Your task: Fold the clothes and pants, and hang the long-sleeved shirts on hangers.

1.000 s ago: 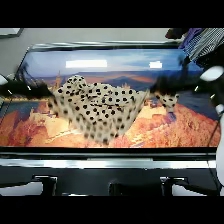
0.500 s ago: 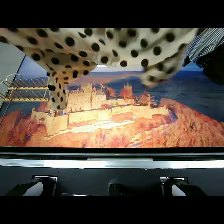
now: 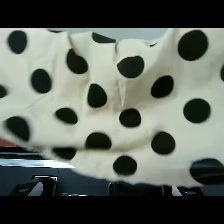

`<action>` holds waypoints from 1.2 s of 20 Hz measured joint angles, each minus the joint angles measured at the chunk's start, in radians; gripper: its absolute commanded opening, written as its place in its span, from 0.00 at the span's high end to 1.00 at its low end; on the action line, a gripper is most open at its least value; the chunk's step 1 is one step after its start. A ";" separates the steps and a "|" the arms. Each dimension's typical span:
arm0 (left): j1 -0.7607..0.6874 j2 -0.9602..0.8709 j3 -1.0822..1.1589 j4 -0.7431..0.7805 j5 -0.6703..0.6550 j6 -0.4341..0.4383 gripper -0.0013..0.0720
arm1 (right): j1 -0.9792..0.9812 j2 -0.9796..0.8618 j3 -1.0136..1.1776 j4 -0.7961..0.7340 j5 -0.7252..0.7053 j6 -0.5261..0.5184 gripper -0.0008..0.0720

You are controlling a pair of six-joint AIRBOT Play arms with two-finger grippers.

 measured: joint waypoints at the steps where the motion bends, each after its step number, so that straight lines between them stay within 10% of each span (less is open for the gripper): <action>1: 0.000 -0.008 0.000 0.004 -0.010 -0.002 0.95 | 0.000 -0.013 0.001 -0.004 0.018 0.032 0.95; 8: -0.045 -0.329 -0.002 -0.045 -0.118 0.071 0.95 | 0.000 -0.362 -0.035 0.092 0.299 0.193 0.95; 16: -0.166 -0.960 -0.002 -0.061 -0.034 0.087 0.93 | 0.007 -0.929 -0.185 0.373 0.066 0.180 0.90; 17: -0.175 -1.016 -0.002 -0.061 -0.032 0.071 0.78 | 0.012 -0.985 -0.189 0.407 0.032 0.163 0.86; 19: -0.187 -1.085 -0.001 -0.063 -0.036 0.037 0.11 | 0.026 -1.062 -0.195 0.450 -0.006 0.123 0.58; 24: -0.166 -1.079 0.007 -0.066 -0.138 0.001 0.04 | 0.008 -1.047 -0.198 0.454 0.089 -0.039 0.23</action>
